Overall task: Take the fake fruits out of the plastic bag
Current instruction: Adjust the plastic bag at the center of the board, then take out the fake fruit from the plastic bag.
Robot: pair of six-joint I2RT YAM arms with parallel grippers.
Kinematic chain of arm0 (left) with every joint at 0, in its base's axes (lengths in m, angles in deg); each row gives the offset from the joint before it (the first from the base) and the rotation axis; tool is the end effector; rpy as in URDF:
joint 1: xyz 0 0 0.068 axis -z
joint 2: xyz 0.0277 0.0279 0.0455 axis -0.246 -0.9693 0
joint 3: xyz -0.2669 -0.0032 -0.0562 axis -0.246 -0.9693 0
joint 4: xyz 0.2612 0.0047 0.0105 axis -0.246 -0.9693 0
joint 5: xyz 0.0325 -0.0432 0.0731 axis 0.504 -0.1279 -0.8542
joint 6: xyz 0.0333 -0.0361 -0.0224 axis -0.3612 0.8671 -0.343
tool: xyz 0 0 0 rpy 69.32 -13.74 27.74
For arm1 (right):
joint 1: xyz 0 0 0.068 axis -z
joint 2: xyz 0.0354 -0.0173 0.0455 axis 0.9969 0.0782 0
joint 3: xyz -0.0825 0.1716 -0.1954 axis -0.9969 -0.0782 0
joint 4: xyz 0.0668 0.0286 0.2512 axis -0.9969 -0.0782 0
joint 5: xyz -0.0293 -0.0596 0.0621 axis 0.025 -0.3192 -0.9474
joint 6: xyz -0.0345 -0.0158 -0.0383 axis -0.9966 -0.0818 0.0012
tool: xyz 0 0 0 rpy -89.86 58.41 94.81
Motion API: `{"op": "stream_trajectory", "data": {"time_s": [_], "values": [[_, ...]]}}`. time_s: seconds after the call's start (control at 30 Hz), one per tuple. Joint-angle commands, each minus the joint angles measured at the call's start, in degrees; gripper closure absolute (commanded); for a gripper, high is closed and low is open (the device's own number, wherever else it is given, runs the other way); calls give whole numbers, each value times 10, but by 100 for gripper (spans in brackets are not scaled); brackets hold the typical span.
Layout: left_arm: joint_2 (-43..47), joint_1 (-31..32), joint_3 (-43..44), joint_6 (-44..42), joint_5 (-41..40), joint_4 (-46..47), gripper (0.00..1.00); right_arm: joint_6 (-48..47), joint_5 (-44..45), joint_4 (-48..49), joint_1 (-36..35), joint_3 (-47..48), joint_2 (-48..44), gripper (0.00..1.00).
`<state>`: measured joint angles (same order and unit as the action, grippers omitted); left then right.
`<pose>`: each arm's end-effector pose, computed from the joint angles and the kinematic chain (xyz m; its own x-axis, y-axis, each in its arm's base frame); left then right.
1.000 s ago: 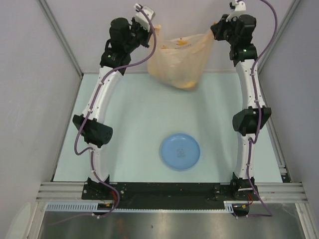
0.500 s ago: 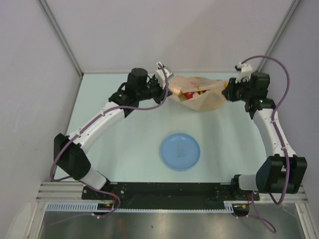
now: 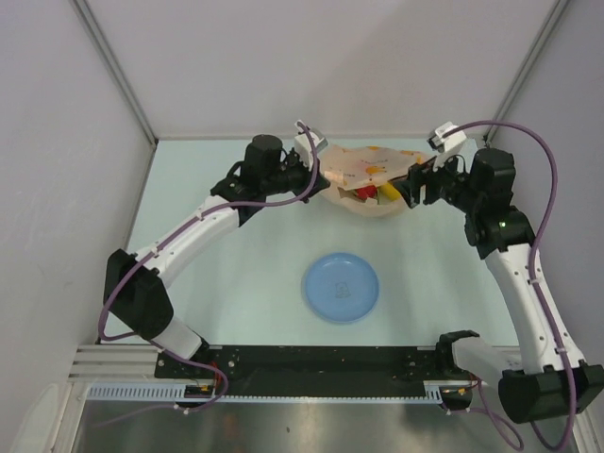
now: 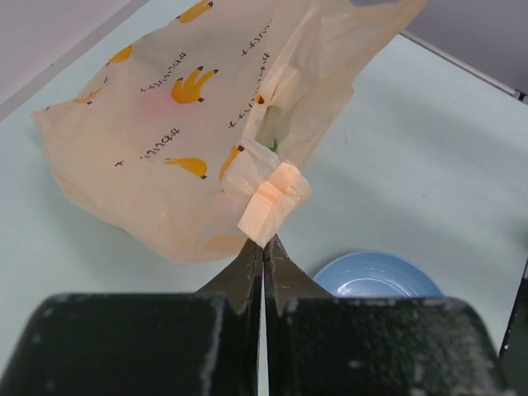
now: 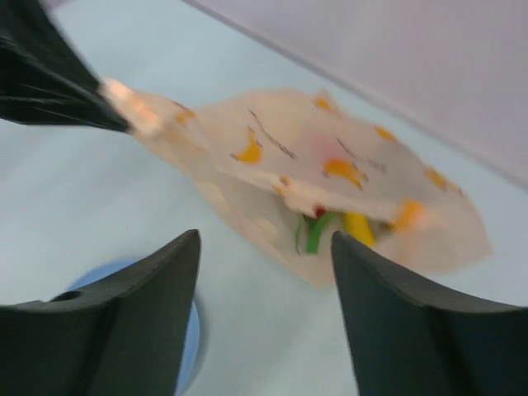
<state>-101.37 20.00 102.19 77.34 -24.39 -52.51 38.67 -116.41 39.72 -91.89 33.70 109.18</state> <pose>0.2955 -0.2188 0.3545 -0.2478 0.2210 -0.9433 0.8448 0.5259 -0.0987 0.2291 0.0417 0.3999 -0.1805 -0.2010 -0.9628 -0.5730 0.8171 -0.0631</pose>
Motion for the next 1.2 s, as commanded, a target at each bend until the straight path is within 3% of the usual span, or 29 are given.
{"op": "stream_trajectory", "data": {"time_s": [0.0, 0.1, 0.2, 0.33, 0.53, 0.77, 1.0, 1.17], "values": [[31, 3, 1, 59, -37, 36, 100, -44, 21, 34, -86, 17, 22, 49], [31, 2, 2, 108, -102, 31, 100, -48, 15, 48, -104, 17, 74, 70], [32, 2, 5, 117, -100, 37, 100, -64, 7, 67, -109, 17, 116, 86], [37, 2, 13, 117, -113, 40, 100, -82, 48, 81, -118, 17, 178, 96], [43, 2, 6, 115, -109, 48, 100, -61, 126, 128, -134, 3, 290, 98], [48, 1, -22, 106, -115, 52, 100, -39, 127, 108, -210, -99, 243, 98], [49, 1, -57, 94, -110, 52, 100, 10, 149, 172, -115, -47, 286, 99], [65, 1, -85, 85, -109, 55, 100, 12, 145, 180, -95, -17, 330, 90]]}}
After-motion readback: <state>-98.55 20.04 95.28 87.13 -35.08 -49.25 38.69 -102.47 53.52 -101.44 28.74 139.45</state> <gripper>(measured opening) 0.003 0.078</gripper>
